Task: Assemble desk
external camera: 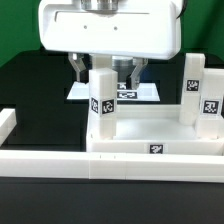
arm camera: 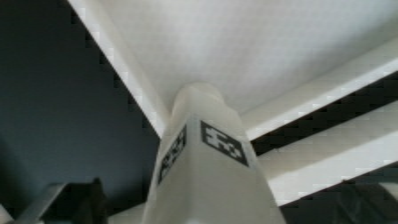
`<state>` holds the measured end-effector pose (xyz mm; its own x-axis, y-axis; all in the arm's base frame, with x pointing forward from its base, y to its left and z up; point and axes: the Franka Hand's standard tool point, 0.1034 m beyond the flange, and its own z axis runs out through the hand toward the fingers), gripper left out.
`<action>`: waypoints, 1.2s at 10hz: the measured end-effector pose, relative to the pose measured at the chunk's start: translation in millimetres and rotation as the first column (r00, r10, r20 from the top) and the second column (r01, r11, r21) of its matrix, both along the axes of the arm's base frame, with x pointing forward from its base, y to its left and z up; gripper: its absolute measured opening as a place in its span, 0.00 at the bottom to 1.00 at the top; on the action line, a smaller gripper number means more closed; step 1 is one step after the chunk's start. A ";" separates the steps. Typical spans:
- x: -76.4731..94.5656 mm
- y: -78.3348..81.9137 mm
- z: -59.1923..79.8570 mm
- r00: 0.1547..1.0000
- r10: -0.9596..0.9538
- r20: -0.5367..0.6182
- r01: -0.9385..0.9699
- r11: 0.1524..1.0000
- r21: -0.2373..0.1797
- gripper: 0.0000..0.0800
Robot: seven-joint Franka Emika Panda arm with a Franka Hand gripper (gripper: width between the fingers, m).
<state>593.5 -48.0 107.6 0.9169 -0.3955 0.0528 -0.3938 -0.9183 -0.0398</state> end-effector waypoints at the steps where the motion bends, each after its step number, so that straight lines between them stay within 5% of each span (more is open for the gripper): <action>1: -0.1 -1.1 0.0 0.996 0.085 0.001 -0.085 0.996 -0.006 0.81; 7: -0.5 -2.7 -0.1 0.882 0.471 -0.010 -0.470 0.881 -0.042 0.81; 12: -1.2 -7.7 -0.1 0.710 0.703 -0.036 -0.704 0.707 -0.066 0.81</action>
Offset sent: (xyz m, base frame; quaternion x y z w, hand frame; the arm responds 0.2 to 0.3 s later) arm 0.0013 0.0045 0.0009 -0.0020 0.0023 -0.1355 0.9908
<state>592.3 -55.7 107.5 0.9285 0.3686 0.0454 0.3673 -0.9294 0.0348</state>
